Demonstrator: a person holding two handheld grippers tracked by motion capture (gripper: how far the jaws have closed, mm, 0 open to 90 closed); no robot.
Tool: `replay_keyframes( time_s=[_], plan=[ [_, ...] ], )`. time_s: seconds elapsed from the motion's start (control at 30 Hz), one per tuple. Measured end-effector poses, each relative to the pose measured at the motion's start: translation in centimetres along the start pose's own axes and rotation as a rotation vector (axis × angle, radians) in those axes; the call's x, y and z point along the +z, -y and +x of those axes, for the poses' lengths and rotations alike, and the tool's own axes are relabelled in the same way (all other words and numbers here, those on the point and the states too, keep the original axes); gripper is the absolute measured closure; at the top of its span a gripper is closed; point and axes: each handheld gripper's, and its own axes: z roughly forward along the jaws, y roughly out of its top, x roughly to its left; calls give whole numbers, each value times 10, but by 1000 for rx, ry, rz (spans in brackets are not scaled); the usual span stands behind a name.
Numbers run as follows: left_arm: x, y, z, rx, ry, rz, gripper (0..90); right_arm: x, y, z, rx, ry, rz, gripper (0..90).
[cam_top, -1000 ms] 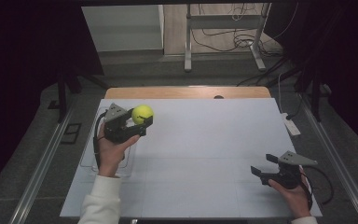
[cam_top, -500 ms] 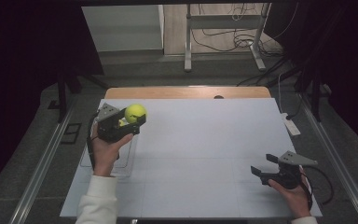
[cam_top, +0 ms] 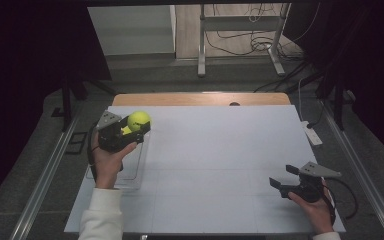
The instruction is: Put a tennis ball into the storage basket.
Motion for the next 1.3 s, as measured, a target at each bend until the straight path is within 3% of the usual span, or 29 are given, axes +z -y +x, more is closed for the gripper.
replay_keyframes(
  time_s=[1.3],
  plan=[
    [-19,14,31,-59,-107,17,269,2,0,1,-7,-2,8,140]
  ],
)
